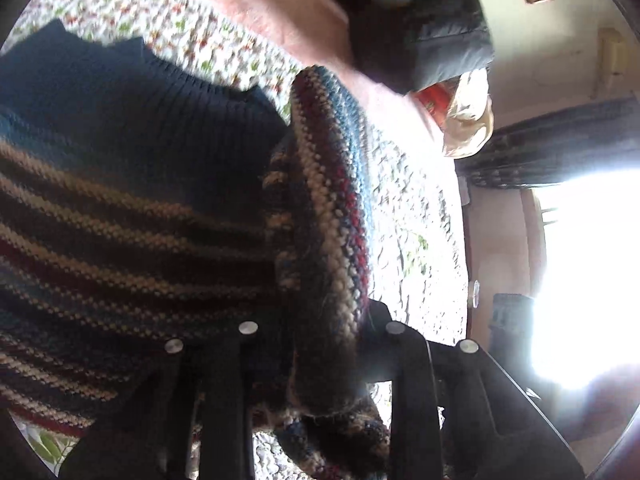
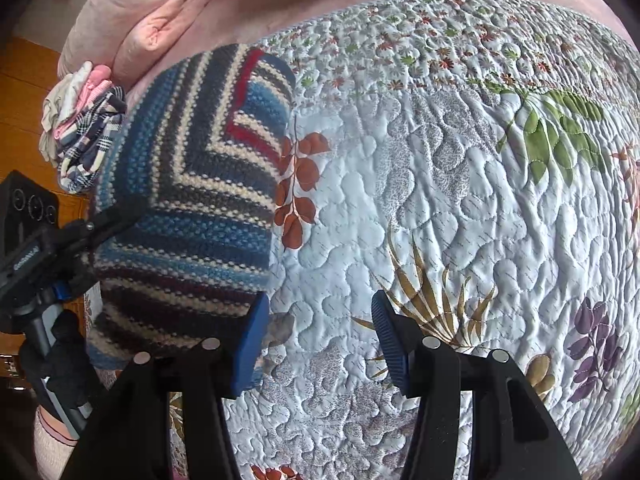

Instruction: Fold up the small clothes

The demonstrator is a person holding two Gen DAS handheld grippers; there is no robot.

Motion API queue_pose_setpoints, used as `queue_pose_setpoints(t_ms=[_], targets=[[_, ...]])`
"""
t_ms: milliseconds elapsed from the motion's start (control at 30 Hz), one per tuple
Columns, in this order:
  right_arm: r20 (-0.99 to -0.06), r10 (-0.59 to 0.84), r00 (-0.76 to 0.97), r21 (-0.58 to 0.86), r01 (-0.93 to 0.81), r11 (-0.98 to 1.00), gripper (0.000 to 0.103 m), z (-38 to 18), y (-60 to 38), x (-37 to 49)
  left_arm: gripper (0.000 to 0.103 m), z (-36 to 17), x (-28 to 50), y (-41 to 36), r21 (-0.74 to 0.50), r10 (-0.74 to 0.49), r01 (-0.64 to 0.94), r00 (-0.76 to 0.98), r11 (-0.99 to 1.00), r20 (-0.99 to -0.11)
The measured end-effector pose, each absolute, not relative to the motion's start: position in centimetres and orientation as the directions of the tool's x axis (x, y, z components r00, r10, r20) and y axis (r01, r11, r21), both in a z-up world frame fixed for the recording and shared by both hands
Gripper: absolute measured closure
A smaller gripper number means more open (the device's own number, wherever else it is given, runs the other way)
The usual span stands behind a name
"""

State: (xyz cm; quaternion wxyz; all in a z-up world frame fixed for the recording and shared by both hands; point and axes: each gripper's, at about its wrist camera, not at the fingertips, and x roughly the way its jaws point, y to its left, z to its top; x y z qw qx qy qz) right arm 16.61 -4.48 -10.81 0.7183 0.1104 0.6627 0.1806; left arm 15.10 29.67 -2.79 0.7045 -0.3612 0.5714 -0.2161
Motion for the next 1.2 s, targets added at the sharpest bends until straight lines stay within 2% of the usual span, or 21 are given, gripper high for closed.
queue_pose_setpoints(t_ms=[200,433,733,1200], targets=[[-0.907,0.418,0.057,0.408,-0.135,0.903,0.049,-10.4,-3.5,16.3,0.079,0.5,14.3,34.9,-0.763,-0.702,-0.079,0.338,0.642,-0.626],[-0.859,0.511,0.041,0.497,-0.177,0.849,0.048,-9.7,0.8,15.6,0.079,2.4,14.1,42.1,-0.745,-0.652,-0.105,0.415,0.659,-0.635],[-0.846,0.533,0.018,0.51,-0.263,0.819,0.047,-9.9,6.1,15.2,0.079,1.8,12.4,51.1,-0.758,-0.624,-0.165,0.472,0.632,-0.623],[-0.736,0.674,-0.06,0.668,-0.226,0.709,0.039,-11.3,13.7,15.0,0.079,-2.0,10.5,60.9,-0.741,-0.592,-0.226,0.477,0.632,-0.65]])
